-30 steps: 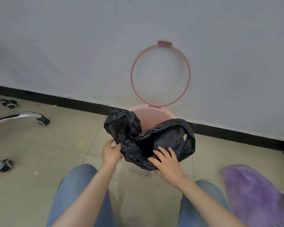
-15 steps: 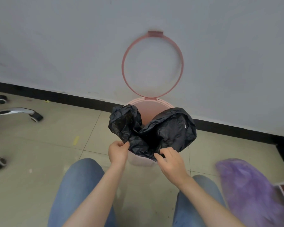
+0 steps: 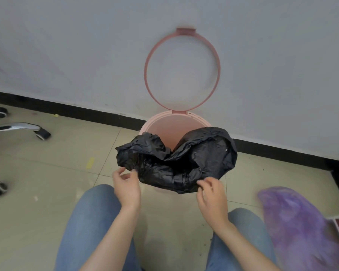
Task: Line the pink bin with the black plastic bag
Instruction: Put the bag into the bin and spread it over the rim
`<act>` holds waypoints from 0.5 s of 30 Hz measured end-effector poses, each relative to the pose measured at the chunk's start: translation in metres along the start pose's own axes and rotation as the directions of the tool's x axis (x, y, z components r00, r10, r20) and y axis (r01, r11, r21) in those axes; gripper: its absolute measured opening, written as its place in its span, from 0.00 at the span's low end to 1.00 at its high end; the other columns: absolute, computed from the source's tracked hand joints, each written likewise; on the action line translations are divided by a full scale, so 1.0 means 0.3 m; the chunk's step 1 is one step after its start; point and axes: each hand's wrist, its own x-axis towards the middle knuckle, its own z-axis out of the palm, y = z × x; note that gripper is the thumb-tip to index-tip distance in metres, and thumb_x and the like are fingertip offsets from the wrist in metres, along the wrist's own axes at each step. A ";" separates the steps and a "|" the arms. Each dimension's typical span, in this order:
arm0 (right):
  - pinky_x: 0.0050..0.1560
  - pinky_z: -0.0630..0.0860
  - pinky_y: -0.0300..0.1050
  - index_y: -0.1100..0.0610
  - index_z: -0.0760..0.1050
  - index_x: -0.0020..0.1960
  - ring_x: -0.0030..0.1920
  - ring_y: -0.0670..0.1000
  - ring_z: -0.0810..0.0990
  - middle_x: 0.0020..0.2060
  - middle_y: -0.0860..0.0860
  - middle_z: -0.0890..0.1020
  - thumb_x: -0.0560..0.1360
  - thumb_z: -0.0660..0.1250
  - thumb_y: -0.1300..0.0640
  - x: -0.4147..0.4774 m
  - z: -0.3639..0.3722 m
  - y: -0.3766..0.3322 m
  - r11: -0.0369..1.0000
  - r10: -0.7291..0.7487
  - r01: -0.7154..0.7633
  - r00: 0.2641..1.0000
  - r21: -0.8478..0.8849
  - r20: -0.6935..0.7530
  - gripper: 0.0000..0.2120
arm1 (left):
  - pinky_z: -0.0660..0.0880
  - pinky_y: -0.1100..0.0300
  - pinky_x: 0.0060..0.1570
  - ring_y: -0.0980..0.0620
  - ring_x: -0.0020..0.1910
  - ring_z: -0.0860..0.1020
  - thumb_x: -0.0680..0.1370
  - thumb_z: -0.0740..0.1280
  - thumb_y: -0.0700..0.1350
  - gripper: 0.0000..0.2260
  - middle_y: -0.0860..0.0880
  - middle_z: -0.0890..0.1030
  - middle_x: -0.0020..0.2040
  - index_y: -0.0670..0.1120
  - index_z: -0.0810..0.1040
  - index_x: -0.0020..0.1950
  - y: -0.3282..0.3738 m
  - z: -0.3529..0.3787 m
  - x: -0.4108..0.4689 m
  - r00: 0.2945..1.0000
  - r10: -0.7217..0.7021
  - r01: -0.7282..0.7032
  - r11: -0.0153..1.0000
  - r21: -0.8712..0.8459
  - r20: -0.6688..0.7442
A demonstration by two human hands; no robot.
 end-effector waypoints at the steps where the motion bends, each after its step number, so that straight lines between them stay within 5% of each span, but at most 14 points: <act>1: 0.55 0.69 0.39 0.64 0.74 0.54 0.54 0.54 0.72 0.51 0.60 0.77 0.73 0.61 0.62 0.028 -0.002 -0.020 0.957 0.244 -0.237 0.970 0.169 -0.018 0.12 | 0.74 0.43 0.60 0.40 0.54 0.77 0.75 0.66 0.45 0.19 0.45 0.77 0.49 0.41 0.67 0.63 0.012 0.024 -0.019 0.997 -0.013 0.013 1.000 0.007 0.072; 3: 0.65 0.68 0.47 0.63 0.64 0.66 0.63 0.56 0.71 0.63 0.60 0.69 0.75 0.64 0.62 0.091 0.004 -0.064 0.621 0.624 -0.597 0.769 0.507 0.141 0.21 | 0.74 0.42 0.61 0.40 0.57 0.77 0.73 0.69 0.47 0.22 0.41 0.78 0.57 0.40 0.68 0.63 0.023 0.082 -0.043 0.975 -0.104 0.105 0.994 0.004 0.198; 5: 0.69 0.67 0.52 0.61 0.56 0.72 0.67 0.57 0.69 0.68 0.59 0.68 0.74 0.65 0.63 0.141 0.016 -0.094 0.312 0.770 -0.682 0.590 0.662 0.245 0.29 | 0.74 0.42 0.60 0.39 0.57 0.77 0.72 0.70 0.42 0.21 0.40 0.77 0.60 0.40 0.68 0.63 0.024 0.133 -0.045 0.967 -0.167 0.178 0.983 -0.043 0.190; 8: 0.68 0.67 0.51 0.60 0.54 0.73 0.67 0.58 0.70 0.68 0.59 0.69 0.74 0.63 0.68 0.191 0.031 -0.096 0.123 0.844 -0.689 0.452 0.715 0.290 0.31 | 0.73 0.42 0.61 0.37 0.57 0.76 0.73 0.66 0.32 0.18 0.37 0.76 0.61 0.38 0.70 0.61 0.040 0.162 -0.038 0.973 -0.186 0.208 0.962 -0.175 0.134; 13: 0.65 0.70 0.57 0.63 0.64 0.67 0.57 0.59 0.75 0.64 0.62 0.73 0.73 0.61 0.73 0.210 0.031 -0.055 -0.014 0.747 -0.660 0.493 0.751 0.447 0.23 | 0.74 0.51 0.56 0.43 0.53 0.75 0.75 0.62 0.29 0.22 0.38 0.74 0.63 0.39 0.64 0.67 0.053 0.131 -0.021 0.928 -0.236 0.337 0.859 -0.385 0.287; 15: 0.64 0.72 0.56 0.63 0.65 0.65 0.57 0.59 0.76 0.63 0.62 0.74 0.74 0.64 0.68 0.202 0.001 -0.051 0.063 0.726 -0.701 0.521 0.710 0.450 0.21 | 0.74 0.54 0.52 0.44 0.54 0.74 0.75 0.64 0.33 0.23 0.38 0.73 0.65 0.41 0.63 0.69 0.053 0.115 -0.033 0.931 -0.210 0.313 0.879 -0.359 0.298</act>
